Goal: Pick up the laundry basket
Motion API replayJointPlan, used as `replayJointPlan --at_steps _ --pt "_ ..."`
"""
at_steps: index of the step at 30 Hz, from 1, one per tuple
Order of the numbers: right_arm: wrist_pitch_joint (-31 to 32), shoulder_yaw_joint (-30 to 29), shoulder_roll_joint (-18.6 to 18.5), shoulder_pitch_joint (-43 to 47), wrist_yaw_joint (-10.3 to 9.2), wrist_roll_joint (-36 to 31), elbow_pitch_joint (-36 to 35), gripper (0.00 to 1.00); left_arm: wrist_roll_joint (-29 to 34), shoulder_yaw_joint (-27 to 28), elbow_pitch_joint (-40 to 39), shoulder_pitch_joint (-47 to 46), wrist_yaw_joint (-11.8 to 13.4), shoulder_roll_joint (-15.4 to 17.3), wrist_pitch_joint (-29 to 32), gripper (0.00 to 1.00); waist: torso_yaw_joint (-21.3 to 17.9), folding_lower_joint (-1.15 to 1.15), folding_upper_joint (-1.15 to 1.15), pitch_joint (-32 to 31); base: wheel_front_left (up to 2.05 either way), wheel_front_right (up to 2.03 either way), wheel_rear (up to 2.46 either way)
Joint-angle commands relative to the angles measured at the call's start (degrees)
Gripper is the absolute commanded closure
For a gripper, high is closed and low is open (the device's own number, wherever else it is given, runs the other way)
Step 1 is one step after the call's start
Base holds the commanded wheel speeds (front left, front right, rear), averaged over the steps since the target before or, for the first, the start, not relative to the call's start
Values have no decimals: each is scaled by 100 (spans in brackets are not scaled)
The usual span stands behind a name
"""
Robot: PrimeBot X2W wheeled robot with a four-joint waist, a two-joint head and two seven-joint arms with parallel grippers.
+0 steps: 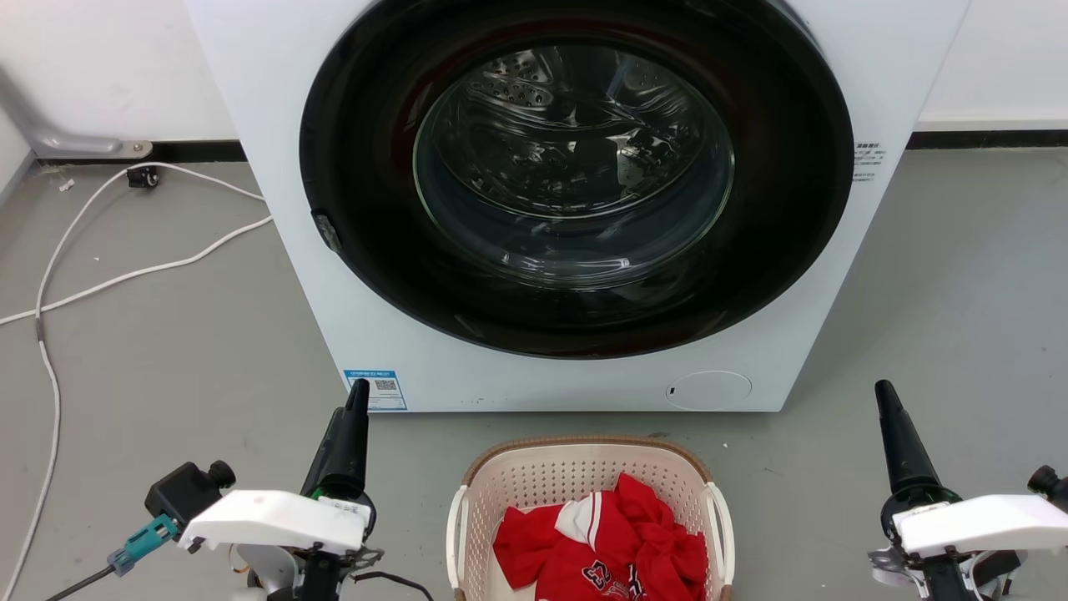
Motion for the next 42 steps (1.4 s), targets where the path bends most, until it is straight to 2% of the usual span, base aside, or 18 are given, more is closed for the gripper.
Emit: replayJointPlan --at_steps 1,11,26,42 --pt "-73 19 1 -23 1 -324 -130 0 353 -56 -85 -155 7 22 -66 0 -3 0 0 -5 0 0 0" --pt "-192 74 20 41 1 -1404 -169 0 1576 -281 14 -126 121 17 -266 0 -12 0 0 -24 0 0 0" --pt "-398 188 31 116 1 -2895 -147 0 2783 -494 105 -62 254 10 -525 0 -18 0 0 -17 0 0 0" --pt "-511 246 36 190 1 -3955 -208 0 3829 -666 186 -56 323 17 -755 0 11 0 0 -17 0 0 0"
